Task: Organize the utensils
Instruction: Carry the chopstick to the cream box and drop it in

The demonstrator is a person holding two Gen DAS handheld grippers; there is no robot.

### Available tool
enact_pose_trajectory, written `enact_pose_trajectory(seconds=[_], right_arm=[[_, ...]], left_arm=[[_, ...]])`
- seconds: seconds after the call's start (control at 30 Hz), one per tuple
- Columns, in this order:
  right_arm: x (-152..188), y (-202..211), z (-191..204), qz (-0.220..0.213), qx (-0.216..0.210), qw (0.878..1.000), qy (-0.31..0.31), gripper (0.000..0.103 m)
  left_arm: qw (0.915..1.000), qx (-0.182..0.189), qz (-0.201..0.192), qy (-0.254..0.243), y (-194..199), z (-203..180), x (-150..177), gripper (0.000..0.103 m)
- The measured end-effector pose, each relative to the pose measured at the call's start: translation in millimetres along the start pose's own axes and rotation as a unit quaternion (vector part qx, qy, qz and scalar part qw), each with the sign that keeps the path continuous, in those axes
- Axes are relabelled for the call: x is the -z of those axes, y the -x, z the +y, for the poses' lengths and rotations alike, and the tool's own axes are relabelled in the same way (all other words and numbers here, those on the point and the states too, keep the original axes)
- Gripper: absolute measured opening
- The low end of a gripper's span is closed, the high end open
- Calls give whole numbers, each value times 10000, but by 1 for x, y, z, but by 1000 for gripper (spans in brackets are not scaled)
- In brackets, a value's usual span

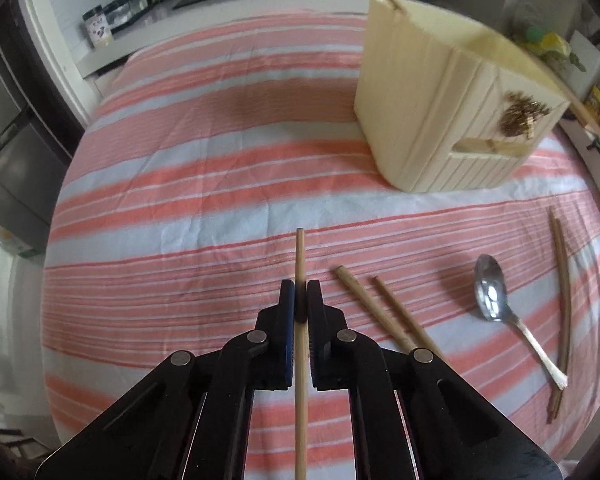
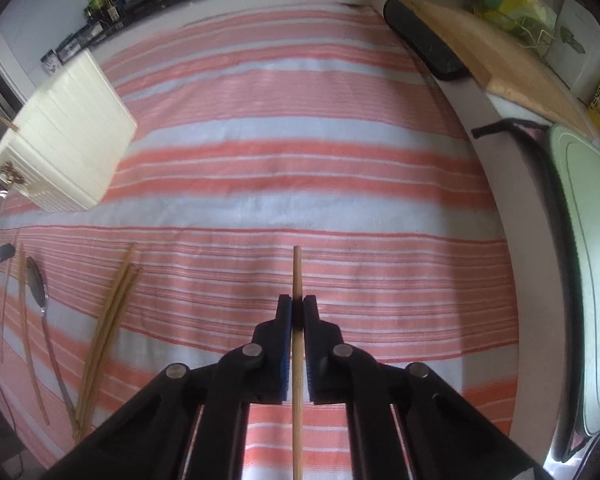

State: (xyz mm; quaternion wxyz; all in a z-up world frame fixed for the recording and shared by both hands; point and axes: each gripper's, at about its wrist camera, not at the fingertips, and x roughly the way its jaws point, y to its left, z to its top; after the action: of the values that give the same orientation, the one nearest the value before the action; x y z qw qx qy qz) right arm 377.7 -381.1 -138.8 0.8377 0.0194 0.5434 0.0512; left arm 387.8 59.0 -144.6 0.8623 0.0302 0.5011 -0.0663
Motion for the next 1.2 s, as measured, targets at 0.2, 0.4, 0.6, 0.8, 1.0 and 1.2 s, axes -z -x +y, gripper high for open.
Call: enact_pose_trajectory(seconds=[0.2, 0.4, 0.6, 0.8, 1.0, 1.2], right_arm=[[17, 95, 29, -1133, -292, 9920, 469, 6], [54, 167, 68, -2116, -594, 9703, 1006, 6], [61, 204, 91, -2856, -677, 9504, 1029, 6], [41, 217, 111, -3152, -827, 9389, 1104, 6], [11, 228, 126, -3507, -605, 9270, 1182, 6], [-50, 240, 140, -4087, -887, 9039, 896, 6]], left_arm=[[9931, 415, -1099, -41, 101, -3, 14, 4], [9770, 793, -1980, 34, 172, 4, 28, 4], [9629, 904, -2540, 126, 204, 7, 26, 4], [9600, 878, -2658, 66, 222, 12, 5, 4], [9499, 864, -3004, 11, 248, 13, -34, 4], [9300, 948, -3549, 106, 259, -4, -104, 4]])
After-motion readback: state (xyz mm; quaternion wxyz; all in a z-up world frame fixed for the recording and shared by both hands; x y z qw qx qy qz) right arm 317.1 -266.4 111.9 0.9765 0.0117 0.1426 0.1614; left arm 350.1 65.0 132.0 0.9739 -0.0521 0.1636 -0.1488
